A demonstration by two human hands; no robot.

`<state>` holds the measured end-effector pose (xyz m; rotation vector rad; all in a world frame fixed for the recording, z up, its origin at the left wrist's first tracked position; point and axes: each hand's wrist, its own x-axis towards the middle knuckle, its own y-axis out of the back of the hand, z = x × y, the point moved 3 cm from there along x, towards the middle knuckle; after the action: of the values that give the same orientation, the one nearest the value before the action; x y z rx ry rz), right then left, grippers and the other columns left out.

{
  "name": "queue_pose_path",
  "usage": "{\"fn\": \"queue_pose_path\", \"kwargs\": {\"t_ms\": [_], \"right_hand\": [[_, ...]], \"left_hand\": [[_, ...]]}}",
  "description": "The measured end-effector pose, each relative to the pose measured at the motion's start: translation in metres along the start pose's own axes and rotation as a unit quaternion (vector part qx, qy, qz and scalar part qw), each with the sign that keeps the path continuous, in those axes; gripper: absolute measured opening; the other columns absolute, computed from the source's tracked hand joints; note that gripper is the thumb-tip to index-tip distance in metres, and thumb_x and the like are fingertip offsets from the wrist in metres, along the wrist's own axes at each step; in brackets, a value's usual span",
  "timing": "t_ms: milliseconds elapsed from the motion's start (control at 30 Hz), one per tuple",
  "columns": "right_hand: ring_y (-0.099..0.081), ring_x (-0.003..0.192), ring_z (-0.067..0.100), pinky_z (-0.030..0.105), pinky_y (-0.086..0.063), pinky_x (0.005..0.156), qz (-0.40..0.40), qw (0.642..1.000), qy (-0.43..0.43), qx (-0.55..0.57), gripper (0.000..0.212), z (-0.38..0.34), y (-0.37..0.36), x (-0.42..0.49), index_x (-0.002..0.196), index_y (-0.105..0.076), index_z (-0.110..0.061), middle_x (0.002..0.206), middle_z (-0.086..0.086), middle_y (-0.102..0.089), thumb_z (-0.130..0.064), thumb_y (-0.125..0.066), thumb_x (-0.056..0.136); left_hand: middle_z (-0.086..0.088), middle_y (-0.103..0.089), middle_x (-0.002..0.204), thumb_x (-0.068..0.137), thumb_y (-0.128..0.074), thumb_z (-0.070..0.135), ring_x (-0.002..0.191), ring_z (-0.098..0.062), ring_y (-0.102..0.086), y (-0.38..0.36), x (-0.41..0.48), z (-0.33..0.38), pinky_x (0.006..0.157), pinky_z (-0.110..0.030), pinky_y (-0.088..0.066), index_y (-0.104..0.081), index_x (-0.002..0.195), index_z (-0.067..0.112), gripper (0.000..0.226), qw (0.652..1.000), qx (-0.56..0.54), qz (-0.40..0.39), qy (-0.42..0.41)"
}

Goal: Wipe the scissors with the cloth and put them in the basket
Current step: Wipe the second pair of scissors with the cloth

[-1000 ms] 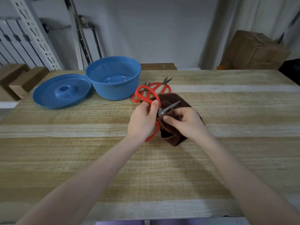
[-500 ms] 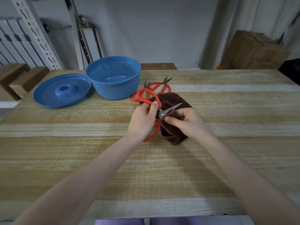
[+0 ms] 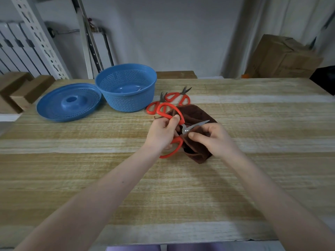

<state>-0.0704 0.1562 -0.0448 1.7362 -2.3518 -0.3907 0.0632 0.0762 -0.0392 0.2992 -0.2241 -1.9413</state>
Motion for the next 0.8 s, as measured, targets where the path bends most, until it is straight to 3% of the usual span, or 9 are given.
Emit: {"fn": "queue_pose_path", "kwargs": {"t_ms": [200,333,433,500,600,733,800], "right_hand": [[-0.072,0.084,0.012,0.025,-0.055,0.077,-0.027,0.999,0.003,0.019,0.016,-0.001,0.001,0.001,0.084,-0.073,-0.021,0.084,-0.003,-0.076,-0.011,-0.065,0.091],[-0.071,0.077,0.013,0.025,-0.056,0.071,0.018,1.0,0.021,0.006,0.014,-0.003,-0.005,0.006,0.079,-0.072,-0.02,0.077,-0.002,-0.074,-0.015,-0.066,0.091],[-0.066,0.076,0.034,0.043,-0.054,0.071,0.062,0.997,0.04,-0.014,0.018,-0.001,-0.008,0.008,0.082,-0.072,-0.007,0.08,0.018,-0.071,-0.019,-0.064,0.092],[-0.06,0.073,0.042,0.049,-0.051,0.069,0.075,0.995,0.063,-0.038,0.029,0.001,-0.011,0.008,0.082,-0.069,0.0,0.077,0.025,-0.066,-0.025,-0.061,0.095],[-0.058,0.07,0.043,0.047,-0.048,0.064,0.087,0.992,0.064,-0.061,0.04,0.004,-0.015,0.009,0.081,-0.065,0.006,0.075,0.027,-0.064,-0.03,-0.056,0.097],[-0.059,0.072,0.035,0.044,-0.048,0.071,0.081,0.996,0.027,0.007,0.033,0.005,-0.017,0.01,0.085,-0.069,0.002,0.084,0.027,-0.067,-0.023,-0.052,0.099],[-0.065,0.083,0.032,0.045,-0.051,0.081,0.085,0.995,-0.005,0.049,0.031,0.005,-0.014,0.01,0.089,-0.07,-0.003,0.091,0.024,-0.07,-0.022,-0.05,0.101]], "left_hand": [[-0.011,-0.051,0.063,0.1,-0.045,0.036,0.049,-0.016,-0.044,0.001,0.001,0.001,0.047,-0.026,-0.035,-0.06,0.087,-0.009,0.049,0.999,-0.01,0.017,-0.03],[0.005,-0.041,0.049,0.1,-0.045,0.037,0.044,-0.013,-0.037,-0.002,0.001,0.002,0.052,-0.033,-0.032,-0.053,0.071,0.01,0.04,0.998,-0.005,0.026,-0.062],[0.01,-0.038,0.046,0.1,-0.044,0.036,0.045,-0.012,-0.036,-0.004,0.001,0.001,0.053,-0.034,-0.033,-0.045,0.064,0.016,0.041,0.997,0.003,0.042,-0.068],[0.004,-0.042,0.05,0.1,-0.044,0.037,0.048,-0.015,-0.04,-0.004,0.001,0.0,0.053,-0.035,-0.034,-0.049,0.066,0.01,0.043,0.996,-0.007,0.053,-0.067],[-0.007,-0.049,0.06,0.1,-0.044,0.036,0.057,-0.022,-0.047,-0.001,0.004,-0.002,0.056,-0.036,-0.039,-0.059,0.081,-0.006,0.048,0.996,-0.023,0.064,-0.057],[-0.001,-0.046,0.055,0.1,-0.045,0.033,0.051,-0.016,-0.041,0.0,0.007,-0.003,0.048,-0.03,-0.031,-0.058,0.077,0.004,0.039,0.997,-0.028,0.05,-0.049],[-0.003,-0.048,0.057,0.1,-0.045,0.035,0.05,-0.015,-0.044,0.002,0.01,-0.005,0.048,-0.028,-0.032,-0.057,0.076,0.006,0.039,0.998,-0.021,0.052,-0.039]]}}
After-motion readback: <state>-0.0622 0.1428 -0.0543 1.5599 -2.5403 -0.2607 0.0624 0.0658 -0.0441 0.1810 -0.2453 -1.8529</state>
